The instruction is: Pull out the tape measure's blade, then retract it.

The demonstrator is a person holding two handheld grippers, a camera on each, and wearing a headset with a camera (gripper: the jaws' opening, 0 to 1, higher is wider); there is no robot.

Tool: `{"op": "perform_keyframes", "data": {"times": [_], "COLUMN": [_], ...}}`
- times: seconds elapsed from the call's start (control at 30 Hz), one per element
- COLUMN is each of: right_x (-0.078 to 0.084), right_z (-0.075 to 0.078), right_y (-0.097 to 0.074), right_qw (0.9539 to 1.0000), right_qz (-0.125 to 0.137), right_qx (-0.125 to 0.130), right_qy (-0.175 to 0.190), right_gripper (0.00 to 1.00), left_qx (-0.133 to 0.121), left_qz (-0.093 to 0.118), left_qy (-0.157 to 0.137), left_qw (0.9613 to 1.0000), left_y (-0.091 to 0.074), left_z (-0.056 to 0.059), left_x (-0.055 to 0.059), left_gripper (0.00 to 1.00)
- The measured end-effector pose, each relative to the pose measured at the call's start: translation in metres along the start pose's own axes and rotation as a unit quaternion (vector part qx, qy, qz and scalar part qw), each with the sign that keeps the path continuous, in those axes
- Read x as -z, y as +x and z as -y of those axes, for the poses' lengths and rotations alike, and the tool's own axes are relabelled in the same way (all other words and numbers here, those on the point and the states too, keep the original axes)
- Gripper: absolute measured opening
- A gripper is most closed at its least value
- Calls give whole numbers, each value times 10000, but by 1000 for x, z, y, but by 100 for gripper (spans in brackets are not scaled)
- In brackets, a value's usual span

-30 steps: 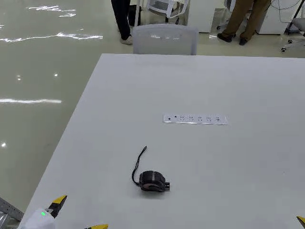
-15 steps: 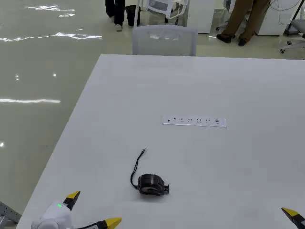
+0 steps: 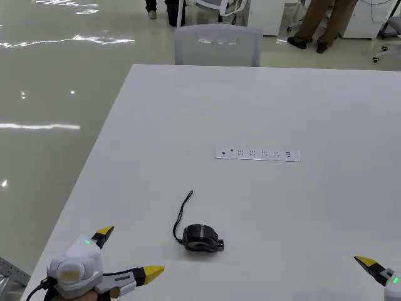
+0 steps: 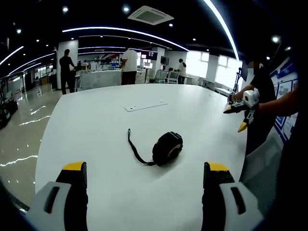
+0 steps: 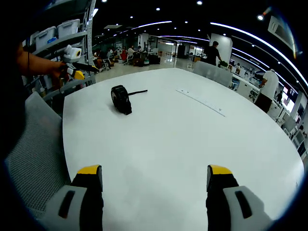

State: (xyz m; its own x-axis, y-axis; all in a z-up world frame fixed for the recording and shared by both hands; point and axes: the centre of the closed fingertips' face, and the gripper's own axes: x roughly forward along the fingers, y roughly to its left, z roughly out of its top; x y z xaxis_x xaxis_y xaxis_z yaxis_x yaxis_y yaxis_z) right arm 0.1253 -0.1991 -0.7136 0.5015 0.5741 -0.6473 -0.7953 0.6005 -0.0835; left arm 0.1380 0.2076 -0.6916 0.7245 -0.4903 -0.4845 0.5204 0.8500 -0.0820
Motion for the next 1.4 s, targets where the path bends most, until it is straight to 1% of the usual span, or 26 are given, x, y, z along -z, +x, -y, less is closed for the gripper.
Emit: {"op": "perform_keyframes", "data": {"times": [0.07,0.13,0.2,0.23,0.33,0.37,0.4,0.43,0.53,0.6,0.63,0.67,0.7,0.77,0.8,0.83,0.9,1.0,1.03,1.1,1.13,1.2,1.27,1.4], "right_x": [-5,-12,-17,-21,-27,-29,-31,-33,-39,-45,-49,-51,-54,-59,-64,-66,-71,-79,-82,-85,-87,-90,-94,-102], "right_z": [0,-1,-1,-1,0,0,0,0,-3,-7,-10,-11,-14,-17,-17,-18,-19,-19,-20,-23,-26,-28,-32,-38], "right_y": [5,9,12,15,19,22,23,25,32,37,41,43,47,51,54,56,63,71,75,80,83,88,93,107], "right_qw": [9999,9998,9997,9997,9994,9993,9992,9991,9986,9979,9973,9968,9960,9950,9945,9942,9930,9919,9914,9902,9889,9877,9861,9819], "right_qz": [-6,12,25,38,59,62,66,73,65,48,49,40,26,22,23,24,18,15,28,14,-16,-24,-38,-72], "right_qx": [-63,-119,-150,-170,-238,-253,-264,-283,-359,-443,-503,-551,-634,-704,-719,-743,-818,-868,-906,-968,-1033,-1085,-1158,-1324], "right_qy": [-80,-133,-177,-197,-224,-252,-280,-300,-388,-471,-536,-569,-630,-714,-760,-775,-853,-931,-941,-1002,-1070,-1122,-1192,-1351], "right_gripper": [92,91,91,91,89,89,89,89,88,87,87,86,85,84,84,83,82,81,80,80,80,79,78,76], "left_qx": [162,273,343,378,455,486,507,533,655,781,863,920,1000,1081,1148,1165,1214,1316,1347,1405,1441,1488,1512,1685], "left_qz": [-79,-148,-180,-205,-204,-218,-237,-262,-328,-428,-515,-575,-613,-614,-617,-628,-720,-781,-815,-867,-905,-951,-985,-1171], "left_qy": [16,109,153,183,264,297,327,362,516,683,878,994,1070,1090,1147,1189,1327,1466,1545,1630,1688,1726,1838,2136], "left_qw": [9998,9995,9991,9989,9984,9981,9979,9976,9960,9937,9911,9891,9873,9862,9848,9841,9811,9773,9754,9727,9709,9690,9662,9551], "left_y": [4,9,13,15,21,23,25,26,32,35,37,39,41,45,47,48,53,60,63,67,70,74,80,90], "left_z": [-6,0,4,9,11,6,5,6,17,19,22,25,31,37,40,41,42,44,43,42,41,40,37,37], "left_x": [1,1,-1,-4,-11,-13,-14,-16,-22,-23,-25,-26,-29,-34,-36,-38,-39,-43,-43,-44,-44,-45,-45,-42], "left_gripper": [99,99,99,99,99,99,99,99,99,99,99,99,99,99,99,99,99,99,99,98,98,97,98,97]}}
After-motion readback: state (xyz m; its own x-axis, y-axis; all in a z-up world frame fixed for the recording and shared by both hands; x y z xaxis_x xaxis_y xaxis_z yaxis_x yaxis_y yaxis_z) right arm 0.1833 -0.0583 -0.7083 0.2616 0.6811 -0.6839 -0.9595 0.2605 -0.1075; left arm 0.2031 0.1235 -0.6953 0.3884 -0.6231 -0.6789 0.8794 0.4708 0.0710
